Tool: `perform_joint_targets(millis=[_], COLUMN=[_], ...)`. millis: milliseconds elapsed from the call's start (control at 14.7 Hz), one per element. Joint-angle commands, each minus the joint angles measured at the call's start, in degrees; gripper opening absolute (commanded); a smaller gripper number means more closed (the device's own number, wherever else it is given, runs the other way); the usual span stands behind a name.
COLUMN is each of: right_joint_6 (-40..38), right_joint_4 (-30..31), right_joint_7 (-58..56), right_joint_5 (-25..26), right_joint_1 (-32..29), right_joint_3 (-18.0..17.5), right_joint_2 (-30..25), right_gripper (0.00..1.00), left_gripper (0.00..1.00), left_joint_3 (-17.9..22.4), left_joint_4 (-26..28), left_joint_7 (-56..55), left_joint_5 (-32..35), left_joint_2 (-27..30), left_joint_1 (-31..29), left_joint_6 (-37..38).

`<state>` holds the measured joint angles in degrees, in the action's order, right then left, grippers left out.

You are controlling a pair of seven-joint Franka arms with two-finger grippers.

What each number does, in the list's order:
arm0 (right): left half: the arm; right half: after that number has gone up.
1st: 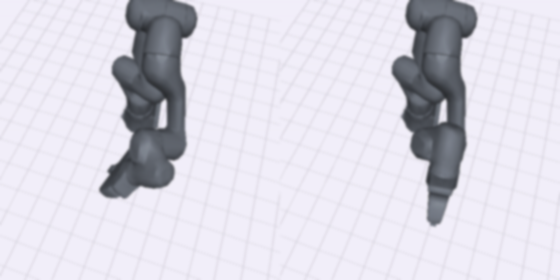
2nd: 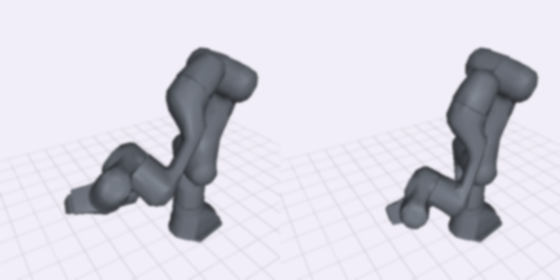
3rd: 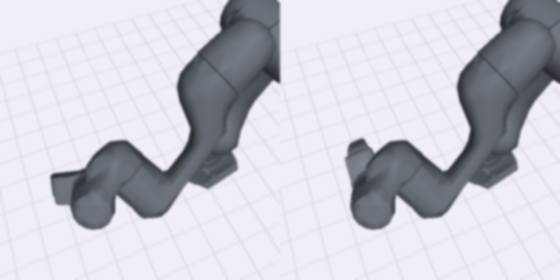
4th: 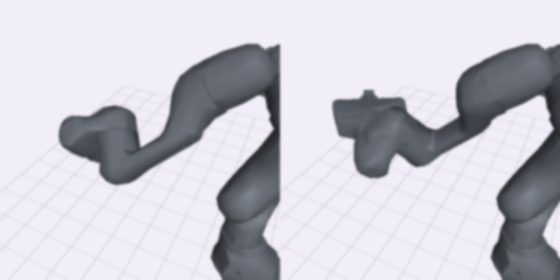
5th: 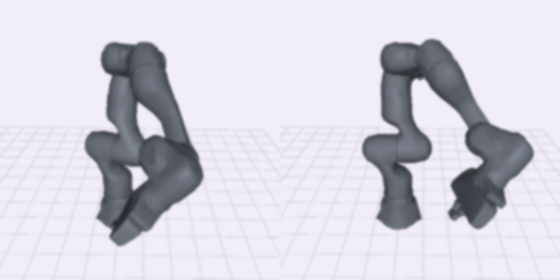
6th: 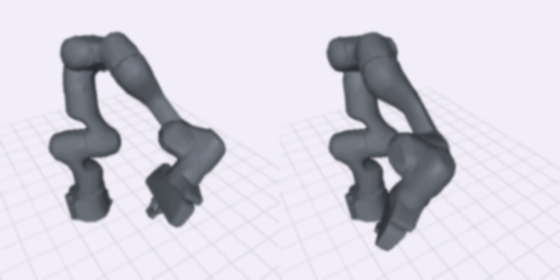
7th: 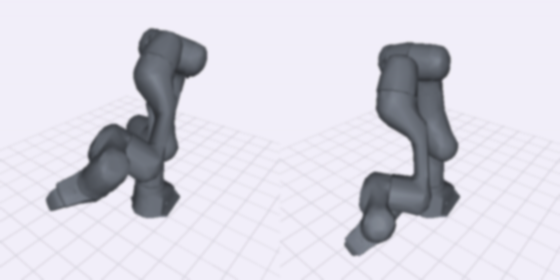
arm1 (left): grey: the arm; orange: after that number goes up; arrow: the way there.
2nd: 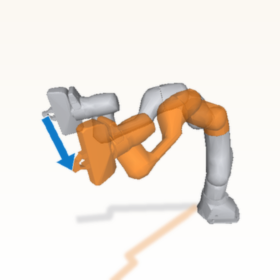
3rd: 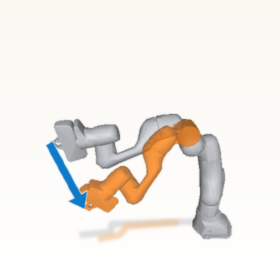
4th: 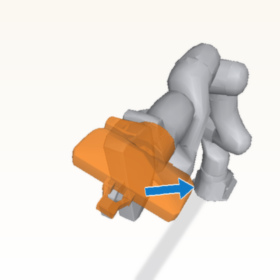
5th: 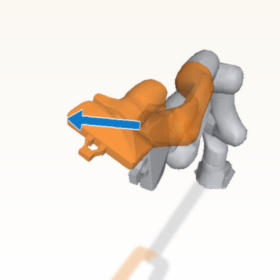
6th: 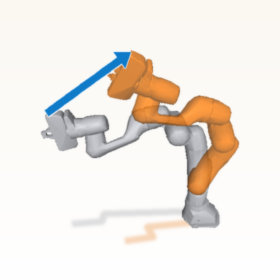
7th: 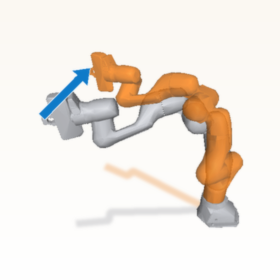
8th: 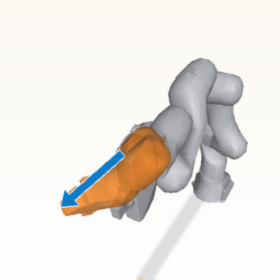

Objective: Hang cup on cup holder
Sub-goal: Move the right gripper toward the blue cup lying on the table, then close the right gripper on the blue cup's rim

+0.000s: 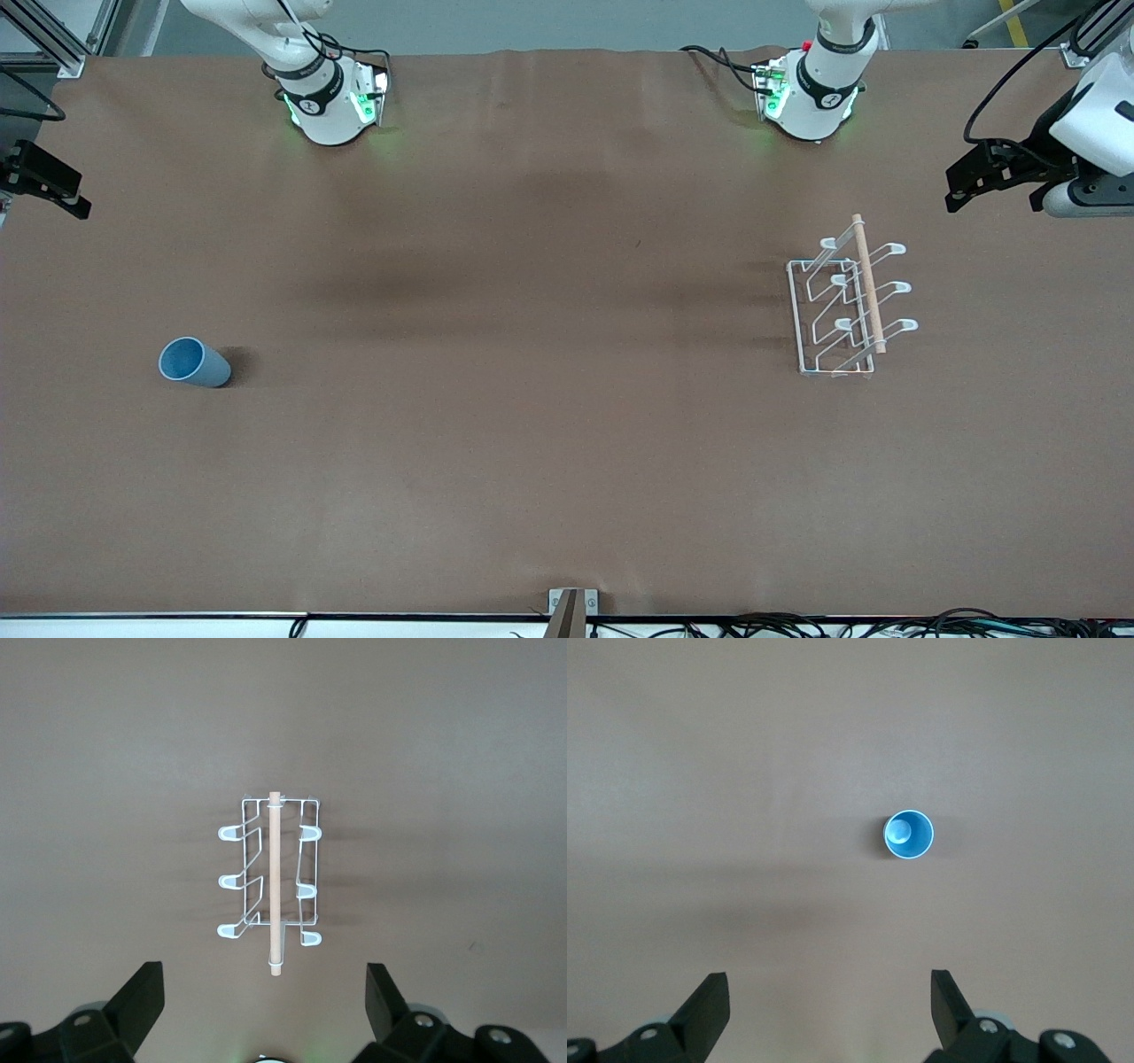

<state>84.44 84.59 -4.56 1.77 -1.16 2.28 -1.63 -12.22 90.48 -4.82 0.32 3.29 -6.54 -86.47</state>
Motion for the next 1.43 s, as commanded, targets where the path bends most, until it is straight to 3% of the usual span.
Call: perform_joint_targets(millis=[0, 204, 340, 544, 1020, 1360], right_joint_6=[1.07, 5.20, 9.49, 21.97, 43.85, 47.92], right_joint_4=[-0.04, 1.71, 4.86, 12.51, 21.75, 22.02], right_joint_7=[0.34, -0.01, -0.10, -3.61, -12.20, -13.02], right_joint_5=[-0.19, -0.36, -3.07, -3.44, -2.73, -3.26], right_joint_1=[-1.03, -4.01, -5.86, -7.80, -13.50, -15.18], right_joint_3=[-0.26, -0.26, -0.17, -0.17, -0.17, -0.17], right_joint_2=[0.84, 3.03, 3.83, 6.45, 18.14, 25.09], right_gripper=[1.00, 1.00, 0.99, 0.99, 0.99, 1.00], left_gripper=[1.00, 1.00, 1.00, 1.00, 1.00, 1.00], left_joint_3=[-0.26, -0.26, -0.35, -0.35, -1.14, -1.23], left_joint_4=[-5.57, -5.93, -5.93, -5.93, -6.89, -6.81], left_joint_7=[0.51, 0.77, 0.51, 0.51, 0.60, 0.07], left_joint_5=[-0.23, 0.03, -0.14, -0.14, -0.67, -3.04], left_joint_2=[-3.98, -4.60, -4.78, -4.96, -7.50, -8.12], left_joint_1=[-0.32, -0.32, -0.14, 0.03, 1.17, 1.62], left_joint_6=[0.87, 0.87, 0.87, 0.69, 0.17, -1.59])
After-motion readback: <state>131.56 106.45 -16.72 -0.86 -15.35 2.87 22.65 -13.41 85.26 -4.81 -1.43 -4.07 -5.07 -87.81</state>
